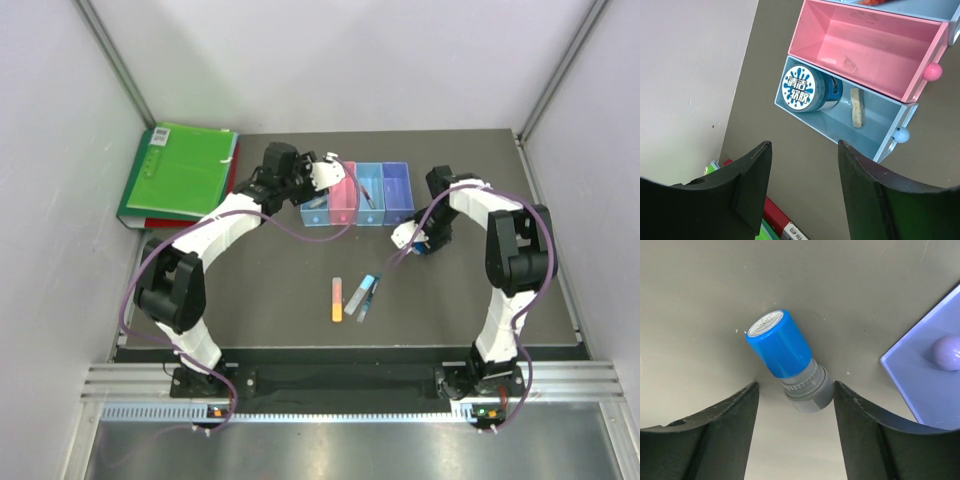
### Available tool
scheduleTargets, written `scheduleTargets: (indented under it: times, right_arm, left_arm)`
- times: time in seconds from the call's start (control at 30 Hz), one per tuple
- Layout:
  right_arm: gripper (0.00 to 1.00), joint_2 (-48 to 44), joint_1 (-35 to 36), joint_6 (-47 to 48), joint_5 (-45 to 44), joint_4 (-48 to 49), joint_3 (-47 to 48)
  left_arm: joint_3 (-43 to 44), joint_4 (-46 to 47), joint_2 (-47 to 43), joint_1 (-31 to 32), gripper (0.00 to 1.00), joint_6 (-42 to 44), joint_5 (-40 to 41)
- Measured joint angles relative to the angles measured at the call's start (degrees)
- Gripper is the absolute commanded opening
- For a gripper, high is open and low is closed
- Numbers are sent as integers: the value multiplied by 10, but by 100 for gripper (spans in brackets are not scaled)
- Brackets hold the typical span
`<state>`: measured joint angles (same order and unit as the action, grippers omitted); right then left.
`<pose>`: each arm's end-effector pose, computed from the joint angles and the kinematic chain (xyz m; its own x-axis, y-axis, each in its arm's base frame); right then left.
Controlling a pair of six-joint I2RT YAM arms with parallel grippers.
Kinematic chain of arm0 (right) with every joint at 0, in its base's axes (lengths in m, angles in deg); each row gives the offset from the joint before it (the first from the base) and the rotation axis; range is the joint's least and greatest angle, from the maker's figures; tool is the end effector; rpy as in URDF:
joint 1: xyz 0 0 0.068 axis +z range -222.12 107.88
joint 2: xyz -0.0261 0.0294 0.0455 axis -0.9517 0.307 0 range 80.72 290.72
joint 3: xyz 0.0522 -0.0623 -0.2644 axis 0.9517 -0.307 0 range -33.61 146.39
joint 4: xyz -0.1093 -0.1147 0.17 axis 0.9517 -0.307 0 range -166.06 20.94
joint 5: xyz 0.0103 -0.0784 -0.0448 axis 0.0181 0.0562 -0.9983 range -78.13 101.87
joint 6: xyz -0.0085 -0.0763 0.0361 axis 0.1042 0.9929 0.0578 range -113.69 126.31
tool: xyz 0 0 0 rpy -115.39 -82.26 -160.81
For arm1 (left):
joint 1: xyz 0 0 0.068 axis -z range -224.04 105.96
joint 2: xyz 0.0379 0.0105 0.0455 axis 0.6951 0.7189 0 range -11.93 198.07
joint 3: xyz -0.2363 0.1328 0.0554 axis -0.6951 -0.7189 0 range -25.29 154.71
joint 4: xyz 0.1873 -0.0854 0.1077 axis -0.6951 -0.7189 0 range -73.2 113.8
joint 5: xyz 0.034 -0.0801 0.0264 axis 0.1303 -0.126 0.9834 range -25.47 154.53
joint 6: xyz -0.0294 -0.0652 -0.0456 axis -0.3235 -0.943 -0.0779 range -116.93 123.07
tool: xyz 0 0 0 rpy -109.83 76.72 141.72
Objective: Sort the stationery into containers
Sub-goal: Pick up the stationery from the center of the board.
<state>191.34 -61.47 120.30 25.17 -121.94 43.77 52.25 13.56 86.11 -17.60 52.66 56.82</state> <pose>0.3270 0.0789 0.1511 0.5770 -0.7961 -0.1822 -0.8164 -0.5563 -0.1550 0.3588 -0.1896 0.2846 0.1178 0.7841 -0.6094 0.7015 0.3686 0.6099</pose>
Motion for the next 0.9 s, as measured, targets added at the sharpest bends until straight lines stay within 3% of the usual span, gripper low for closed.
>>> scheduleTargets:
  times: [0.37,0.6,0.9]
  right_arm:
    - [50,1,1,-1,1,-8,-1]
    - [28,-2,1,0,2,-8,-5]
    - [8,-10,1,0,11,4,-16]
  left_arm:
    - [1,0,0,-2,61,-2,-2]
    - [5,2,9,-2,61,-5,-4]
    - [5,2,11,-2,61,-5,-4]
